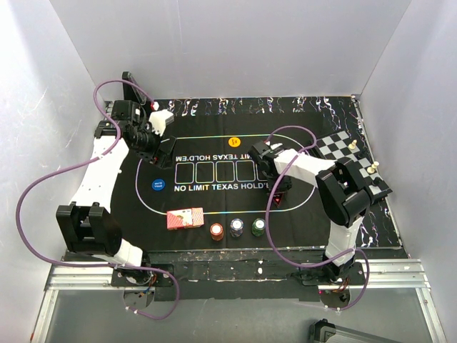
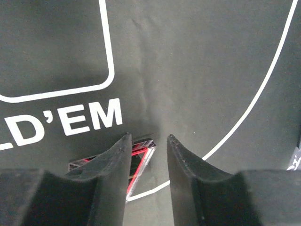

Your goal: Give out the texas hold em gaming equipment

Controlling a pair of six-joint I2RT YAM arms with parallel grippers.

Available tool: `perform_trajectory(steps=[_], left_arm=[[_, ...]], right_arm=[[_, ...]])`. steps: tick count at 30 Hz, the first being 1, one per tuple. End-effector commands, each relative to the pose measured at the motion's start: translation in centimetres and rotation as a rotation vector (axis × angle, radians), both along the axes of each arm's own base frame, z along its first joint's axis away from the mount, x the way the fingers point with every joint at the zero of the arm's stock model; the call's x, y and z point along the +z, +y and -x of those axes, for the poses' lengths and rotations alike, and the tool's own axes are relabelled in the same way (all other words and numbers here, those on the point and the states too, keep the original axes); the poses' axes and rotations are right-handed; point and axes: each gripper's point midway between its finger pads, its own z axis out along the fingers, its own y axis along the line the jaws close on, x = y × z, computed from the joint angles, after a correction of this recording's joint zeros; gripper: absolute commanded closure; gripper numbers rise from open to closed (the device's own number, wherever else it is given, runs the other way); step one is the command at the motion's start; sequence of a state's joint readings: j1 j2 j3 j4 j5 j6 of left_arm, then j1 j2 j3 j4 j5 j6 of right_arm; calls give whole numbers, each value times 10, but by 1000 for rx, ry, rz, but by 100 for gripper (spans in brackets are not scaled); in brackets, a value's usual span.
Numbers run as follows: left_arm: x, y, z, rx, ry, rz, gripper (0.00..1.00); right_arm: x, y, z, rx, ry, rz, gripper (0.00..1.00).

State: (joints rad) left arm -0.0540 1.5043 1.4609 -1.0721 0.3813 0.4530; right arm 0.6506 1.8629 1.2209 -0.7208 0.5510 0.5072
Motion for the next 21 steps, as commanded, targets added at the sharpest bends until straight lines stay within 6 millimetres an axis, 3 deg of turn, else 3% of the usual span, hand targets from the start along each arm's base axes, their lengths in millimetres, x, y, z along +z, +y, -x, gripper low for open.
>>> perform_trajectory(steps=[1,4,7,11,14,16,21], left_arm=[[15,-2,11,-9,-38,25,0],[22,-5,12,14,-45,54,0],[25,-6,13,35,-40,72,0],[28,0,10,91,-35,88,0],[25,7,8,141,-23,76,0],[20,11,9,172,-15,62,0],[12,18,15,217,10,33,0]], right_arm=[[46,8,-7,-10,-53,-66,51],[91,43,-20,68,-130,-203,38],[129,87,-16,206,-166,-285,25],[154,159,30,503,-136,-434,16],[156,194,73,668,-107,-516,14],[146,207,97,748,-80,-542,13],[129,223,130,846,-13,-558,12]])
